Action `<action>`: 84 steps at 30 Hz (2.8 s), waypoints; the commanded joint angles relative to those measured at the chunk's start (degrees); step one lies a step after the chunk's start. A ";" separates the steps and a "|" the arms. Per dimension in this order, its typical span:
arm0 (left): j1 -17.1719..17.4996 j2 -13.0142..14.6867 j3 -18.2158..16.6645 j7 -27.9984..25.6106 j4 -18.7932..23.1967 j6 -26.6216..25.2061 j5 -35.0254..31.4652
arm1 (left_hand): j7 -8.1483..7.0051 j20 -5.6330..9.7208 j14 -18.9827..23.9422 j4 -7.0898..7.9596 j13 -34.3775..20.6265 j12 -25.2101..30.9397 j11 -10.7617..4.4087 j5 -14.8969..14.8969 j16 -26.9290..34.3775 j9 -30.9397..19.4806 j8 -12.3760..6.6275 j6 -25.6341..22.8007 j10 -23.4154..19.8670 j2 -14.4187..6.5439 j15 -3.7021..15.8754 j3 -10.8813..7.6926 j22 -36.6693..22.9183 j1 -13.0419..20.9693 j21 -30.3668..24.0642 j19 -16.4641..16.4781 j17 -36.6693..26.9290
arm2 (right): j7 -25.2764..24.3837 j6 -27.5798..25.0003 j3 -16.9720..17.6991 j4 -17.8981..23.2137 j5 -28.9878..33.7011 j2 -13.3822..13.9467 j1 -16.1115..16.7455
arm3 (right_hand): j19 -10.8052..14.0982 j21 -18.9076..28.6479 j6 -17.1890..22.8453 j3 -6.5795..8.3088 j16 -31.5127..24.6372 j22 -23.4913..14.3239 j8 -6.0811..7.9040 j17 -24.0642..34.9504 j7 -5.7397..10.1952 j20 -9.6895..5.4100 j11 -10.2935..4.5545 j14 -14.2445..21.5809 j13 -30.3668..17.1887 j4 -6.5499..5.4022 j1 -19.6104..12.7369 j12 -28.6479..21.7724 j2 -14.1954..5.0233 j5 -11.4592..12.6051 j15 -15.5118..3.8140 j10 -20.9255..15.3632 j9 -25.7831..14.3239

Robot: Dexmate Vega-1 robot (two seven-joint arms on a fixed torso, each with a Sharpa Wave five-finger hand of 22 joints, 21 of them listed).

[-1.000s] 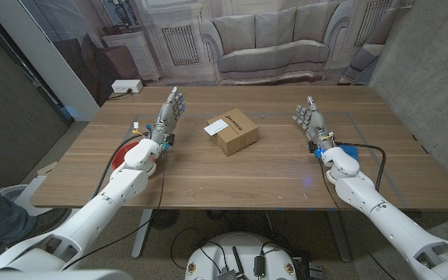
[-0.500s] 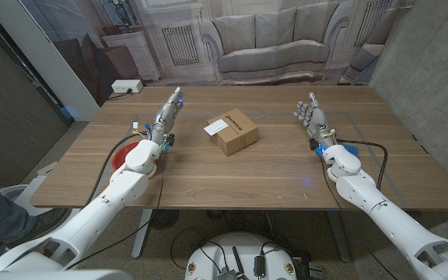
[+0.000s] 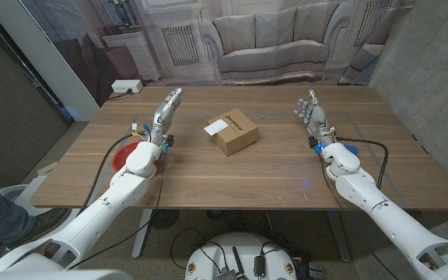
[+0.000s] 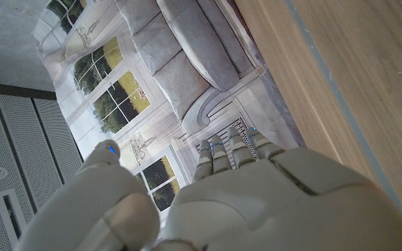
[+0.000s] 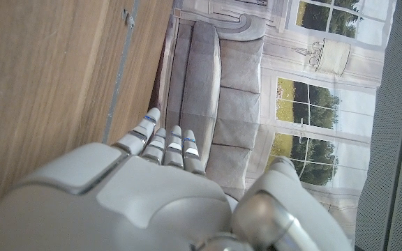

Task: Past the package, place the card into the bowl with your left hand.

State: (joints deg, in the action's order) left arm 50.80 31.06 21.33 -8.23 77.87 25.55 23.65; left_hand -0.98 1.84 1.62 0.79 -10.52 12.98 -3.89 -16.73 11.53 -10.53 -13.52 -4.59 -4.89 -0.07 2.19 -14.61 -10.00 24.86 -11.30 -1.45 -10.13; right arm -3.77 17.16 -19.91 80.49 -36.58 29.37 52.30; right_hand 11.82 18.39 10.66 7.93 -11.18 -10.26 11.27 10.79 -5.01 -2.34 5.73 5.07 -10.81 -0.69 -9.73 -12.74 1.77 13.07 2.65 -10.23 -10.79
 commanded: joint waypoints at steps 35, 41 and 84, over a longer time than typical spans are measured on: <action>6.95 2.51 -2.06 -15.74 6.80 1.51 -19.61 | -0.78 4.56 5.13 -3.64 -0.34 0.84 -0.99 1.11 0.00 -0.33 -0.76 -6.96 -6.13 -1.02 2.64 -1.61 -0.15 5.99 0.31 0.17 -0.03 | -4.20 -2.20 -0.02 4.86 1.64 0.58 1.84 | 0.74 -0.75 0.64 0.17 -0.12 -0.16 0.51 0.19 0.16 -1.08 0.10 0.80 -0.28 0.46 -0.73 -0.31 -0.51 -0.15 -0.16 -0.75 -0.32; 7.41 2.15 -2.24 -18.03 7.21 1.32 -21.71 | -1.62 2.82 4.90 -4.63 -0.36 0.80 -2.21 1.40 -0.47 -0.34 -0.90 -8.79 -7.70 -1.09 3.59 -1.96 -0.20 7.50 1.08 -3.44 -0.02 | -4.66 -2.55 0.23 5.46 1.44 0.66 2.08 | 0.73 -0.88 0.67 0.17 -0.05 -0.17 0.50 0.19 0.11 -1.03 0.01 0.69 -0.28 0.50 -0.80 -0.32 -0.57 -0.19 -0.12 -0.78 -0.32; 11.88 5.45 -1.04 -34.13 16.93 -12.38 -44.30 | -3.53 1.90 5.45 -8.69 -0.38 0.55 -3.76 1.67 -0.61 -0.34 -0.82 -12.11 -11.24 -0.67 4.88 -3.53 -0.21 13.93 0.15 -4.21 0.06 | -4.58 -2.90 0.32 6.12 1.26 0.62 1.70 | 0.98 -1.60 1.18 0.17 -0.13 -0.20 0.60 0.19 -0.02 -0.80 0.02 1.18 -0.30 0.82 -1.31 -0.53 -1.01 -0.47 -0.06 -1.45 -0.33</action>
State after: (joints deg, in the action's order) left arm 60.78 34.90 20.35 -37.89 90.54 19.20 -14.17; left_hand -4.40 1.95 6.48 -7.35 -10.80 13.47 -7.68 -15.26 11.10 -10.81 -14.39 -15.92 -15.44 -0.80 2.39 -18.01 -9.99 38.26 -10.85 -5.69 -9.86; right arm -8.83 13.93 -19.44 87.15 -35.13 30.29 54.34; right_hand 12.37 17.13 11.38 7.92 -11.18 -10.25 11.27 10.78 -5.12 -2.28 5.82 5.60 -10.81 -0.22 -10.61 -12.96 0.89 12.63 2.58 -10.94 -10.78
